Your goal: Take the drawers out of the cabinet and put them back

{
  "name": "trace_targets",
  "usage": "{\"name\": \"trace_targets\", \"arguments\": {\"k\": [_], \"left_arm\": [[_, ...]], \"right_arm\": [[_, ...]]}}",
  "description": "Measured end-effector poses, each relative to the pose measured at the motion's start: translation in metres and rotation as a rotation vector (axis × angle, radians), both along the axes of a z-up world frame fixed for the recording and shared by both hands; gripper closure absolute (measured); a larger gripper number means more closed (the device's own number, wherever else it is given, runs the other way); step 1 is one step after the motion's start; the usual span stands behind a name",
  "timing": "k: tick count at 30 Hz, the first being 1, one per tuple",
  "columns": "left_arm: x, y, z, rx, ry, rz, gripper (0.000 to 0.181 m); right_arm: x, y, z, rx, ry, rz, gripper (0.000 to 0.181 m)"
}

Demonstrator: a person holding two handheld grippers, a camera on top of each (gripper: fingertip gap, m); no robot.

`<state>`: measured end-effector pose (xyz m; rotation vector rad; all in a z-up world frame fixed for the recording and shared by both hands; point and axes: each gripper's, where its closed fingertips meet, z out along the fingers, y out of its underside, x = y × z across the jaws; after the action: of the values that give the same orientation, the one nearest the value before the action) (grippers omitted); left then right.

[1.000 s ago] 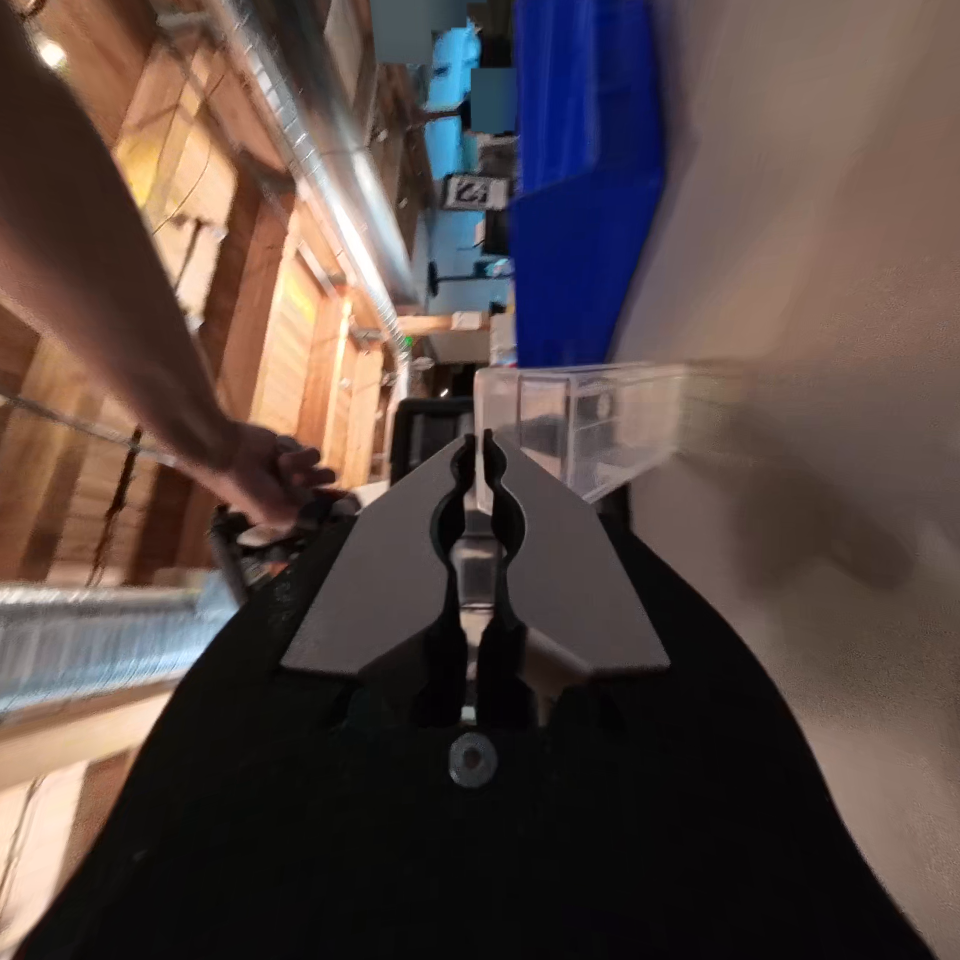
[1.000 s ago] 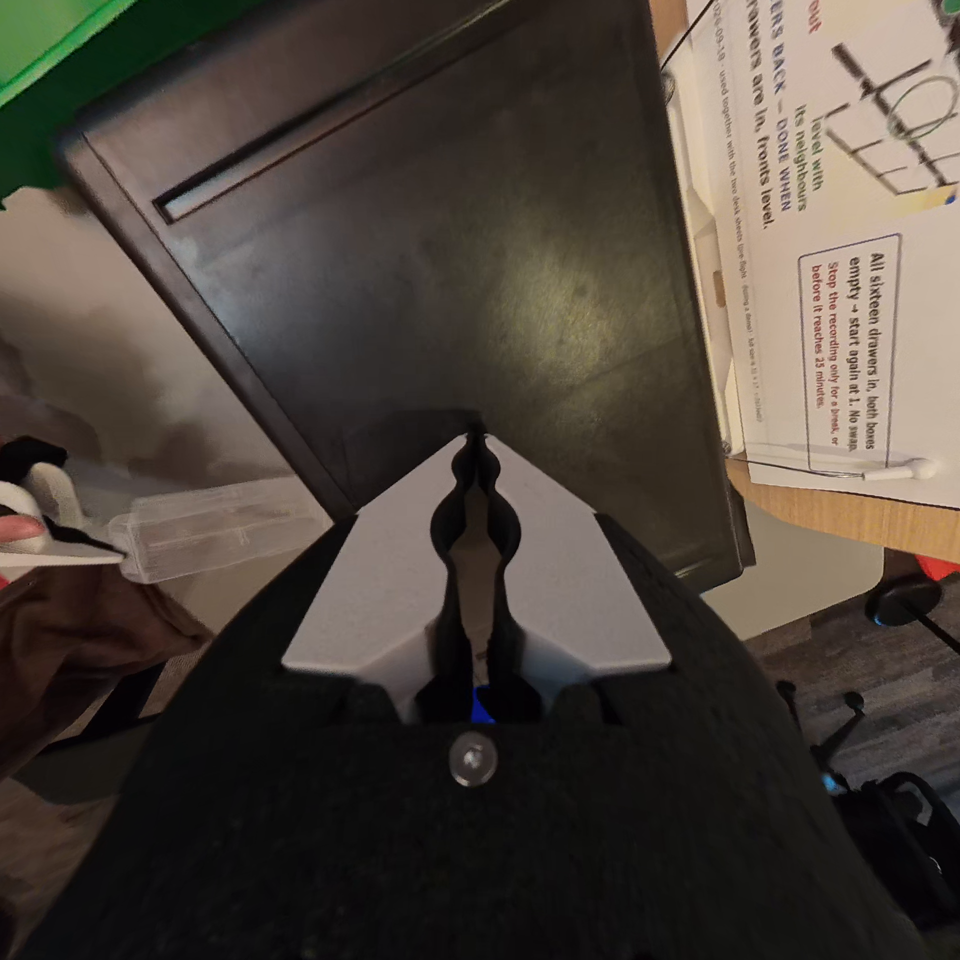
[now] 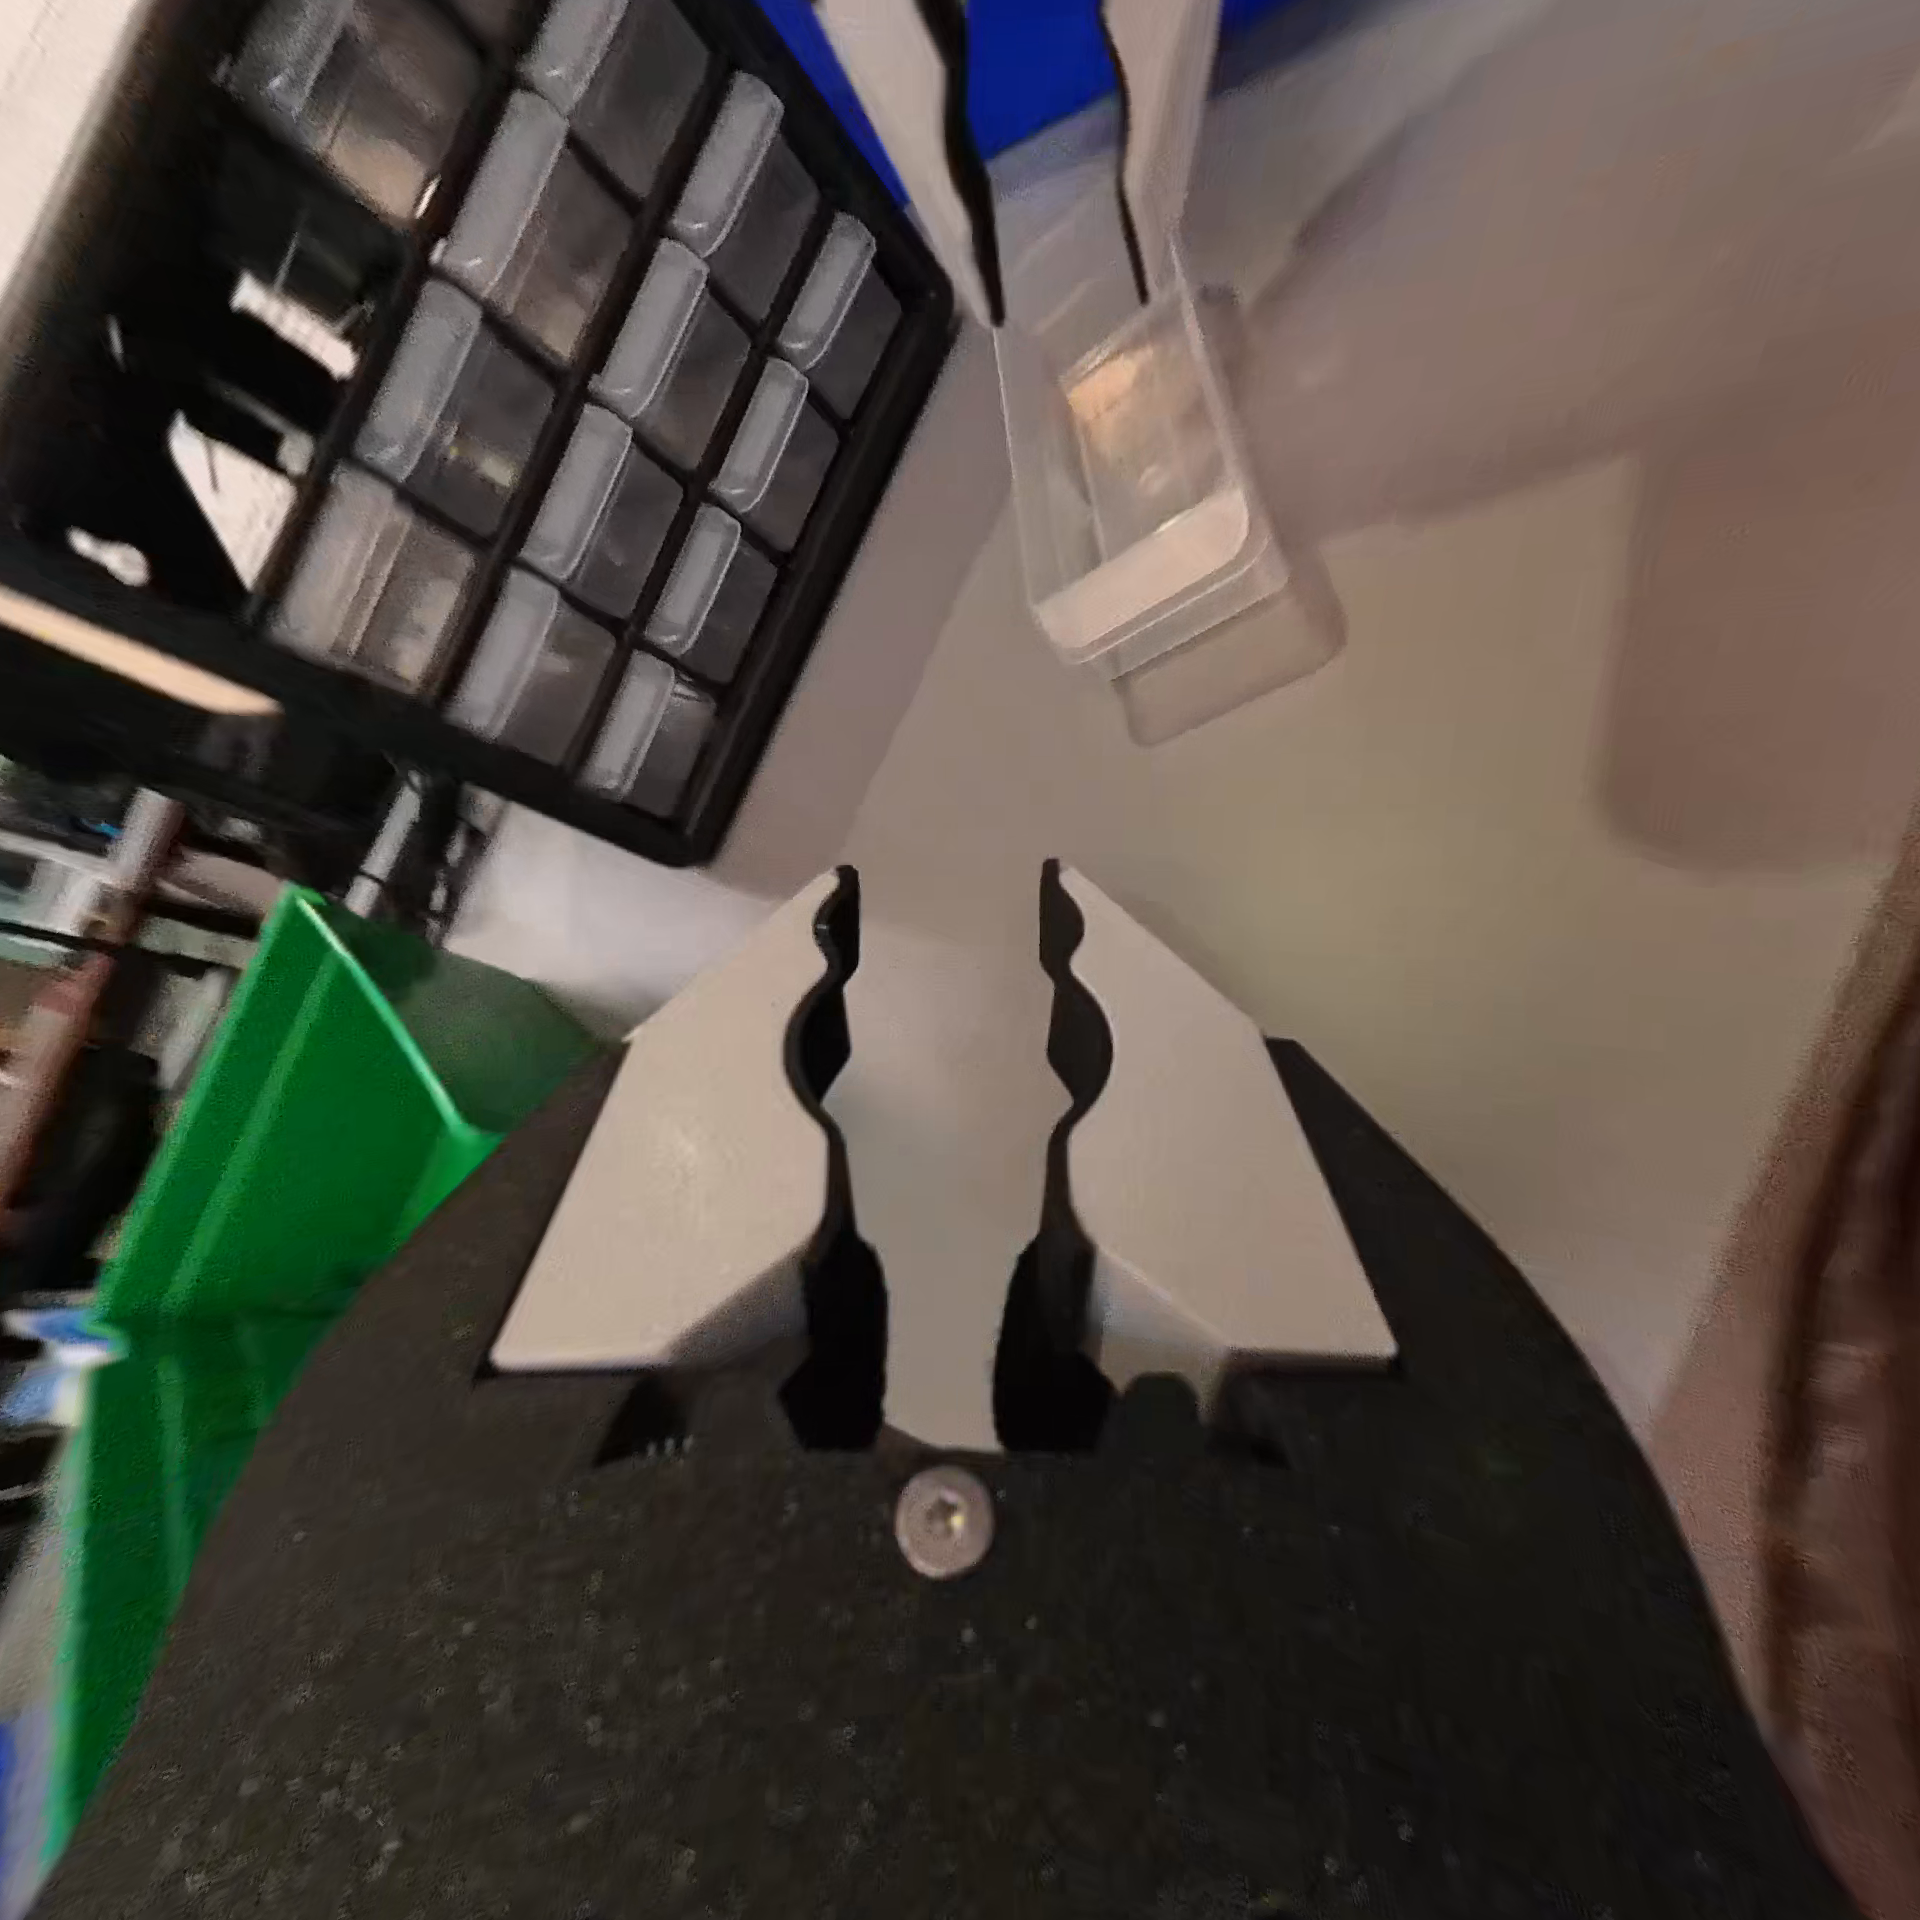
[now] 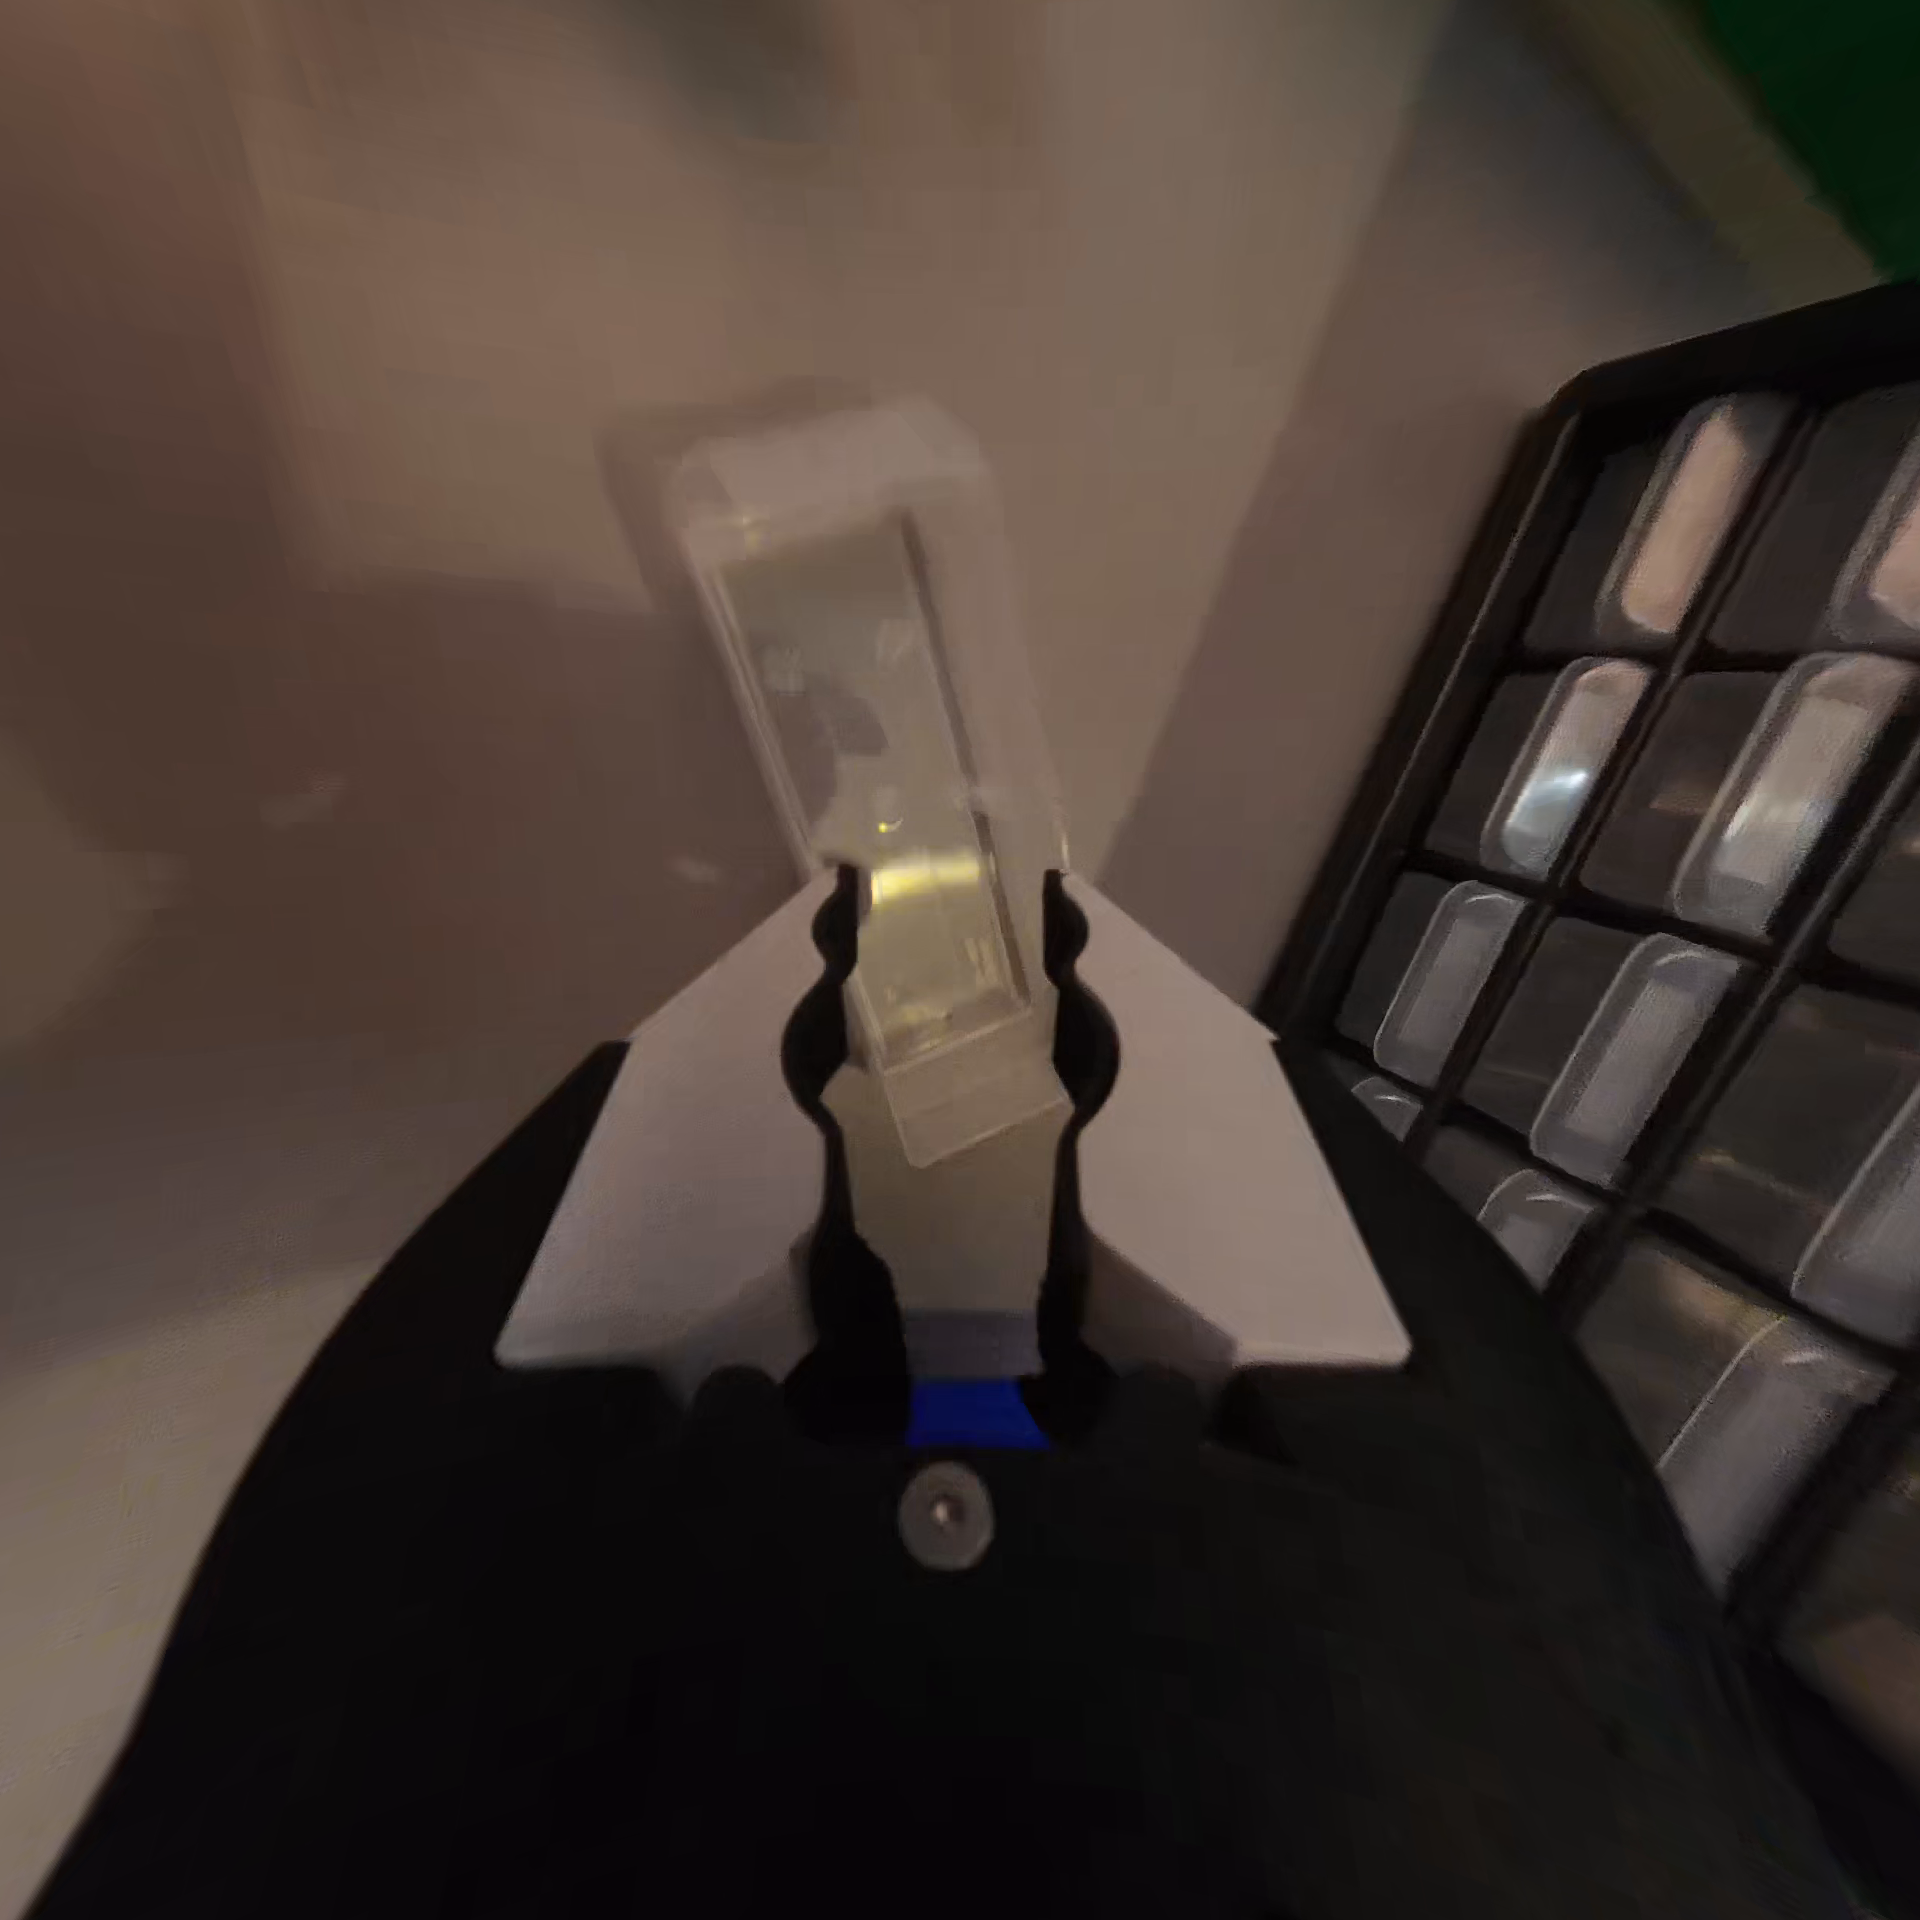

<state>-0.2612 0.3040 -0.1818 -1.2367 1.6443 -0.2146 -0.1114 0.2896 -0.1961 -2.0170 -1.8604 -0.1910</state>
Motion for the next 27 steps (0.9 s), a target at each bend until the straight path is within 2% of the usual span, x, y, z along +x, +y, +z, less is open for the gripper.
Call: {"name": "trace_targets", "arguments": {"k": [2,4,6,8,11,15,17,19,22,25,27], "left_arm": [[-0.010,-0.011,0.001,-0.086,-0.038,0.016,0.148],[-0.016,-0.021,0.002,-0.097,-0.061,0.011,0.148],[-0.019,-0.023,0.008,-0.052,-0.075,0.002,0.148],[-0.020,-0.025,0.011,-0.047,-0.091,-0.005,0.148],[-0.023,-0.022,0.006,-0.058,-0.085,0.006,0.148],[-0.026,-0.017,0.009,-0.056,-0.101,0.025,0.148],[-0.028,-0.014,0.010,-0.061,-0.110,0.038,0.148],[-0.029,-0.012,0.012,-0.067,-0.122,0.044,0.148],[-0.029,-0.010,0.015,-0.066,-0.135,0.047,0.148],[-0.028,-0.011,0.016,-0.069,-0.145,0.043,0.148],[-0.026,-0.012,0.015,-0.074,-0.146,0.036,0.148]], "right_arm": [[-0.002,-0.007,-0.006,-0.087,-0.033,0.012,0.127],[-0.010,-0.023,-0.010,-0.286,0.025,-0.008,0.100],[-0.013,-0.018,-0.009,-0.317,0.054,-0.006,0.090],[-0.012,-0.002,-0.008,-0.245,0.039,0.030,0.091],[-0.018,0.000,-0.015,-0.291,0.027,0.059,0.099],[-0.021,0.001,-0.033,-0.286,-0.054,0.126,0.118],[-0.023,0.003,-0.031,-0.260,-0.052,0.145,0.125],[-0.023,0.004,-0.020,-0.245,-0.036,0.124,0.127],[-0.013,0.004,0.013,-0.162,-0.015,0.067,0.128],[0.026,0.010,0.065,-0.012,-0.044,-0.042,0.129],[0.069,0.014,0.103,0.092,-0.050,-0.156,0.129]]}}
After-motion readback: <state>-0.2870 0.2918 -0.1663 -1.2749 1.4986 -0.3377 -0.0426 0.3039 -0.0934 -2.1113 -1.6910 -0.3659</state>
